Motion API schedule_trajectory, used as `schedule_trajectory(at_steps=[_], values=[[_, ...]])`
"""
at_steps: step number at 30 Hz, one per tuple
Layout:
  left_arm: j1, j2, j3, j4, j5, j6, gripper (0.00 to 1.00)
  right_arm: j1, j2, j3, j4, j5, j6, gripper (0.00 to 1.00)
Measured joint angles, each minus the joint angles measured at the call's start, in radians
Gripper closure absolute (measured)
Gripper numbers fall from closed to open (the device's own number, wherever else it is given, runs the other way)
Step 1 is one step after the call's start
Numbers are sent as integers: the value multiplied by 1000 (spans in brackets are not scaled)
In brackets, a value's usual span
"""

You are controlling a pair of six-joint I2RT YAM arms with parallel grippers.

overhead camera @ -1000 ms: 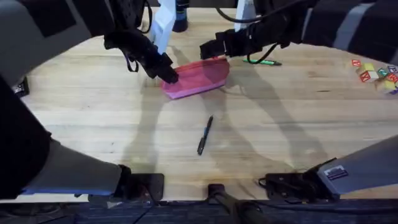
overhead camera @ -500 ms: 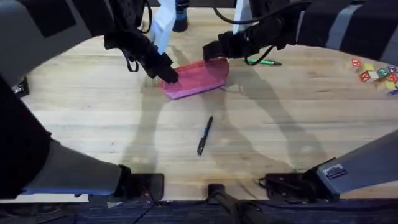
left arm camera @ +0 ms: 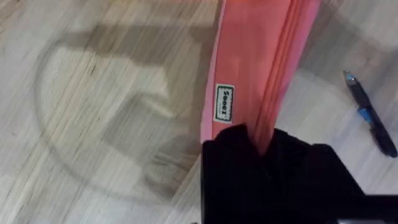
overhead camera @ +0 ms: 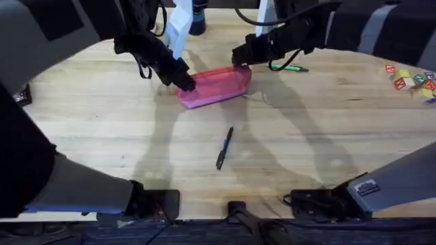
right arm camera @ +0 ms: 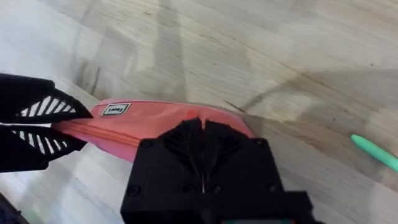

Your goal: Unzip the bag, pick up the pens from the table one at a time and place them inside, then zip the bag closed.

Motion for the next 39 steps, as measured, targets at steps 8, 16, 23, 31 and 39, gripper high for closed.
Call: schedule_trajectory(at_steps=[8,16,23,31,39], values=[[0,0,0,0,0,0,958,0,0,0,0,0,0,970],[0,0,0,0,0,0,958,0,-19,1,-1,0,0,970],[0,0,0,1,0,0,958,0,-98,1,0,0,0,970],[0,0,0,1,0,0,958,0,-102,1,1,0,0,970],[0,0,0,1,0,0,958,0,-102,1,-4,0,-1,794]])
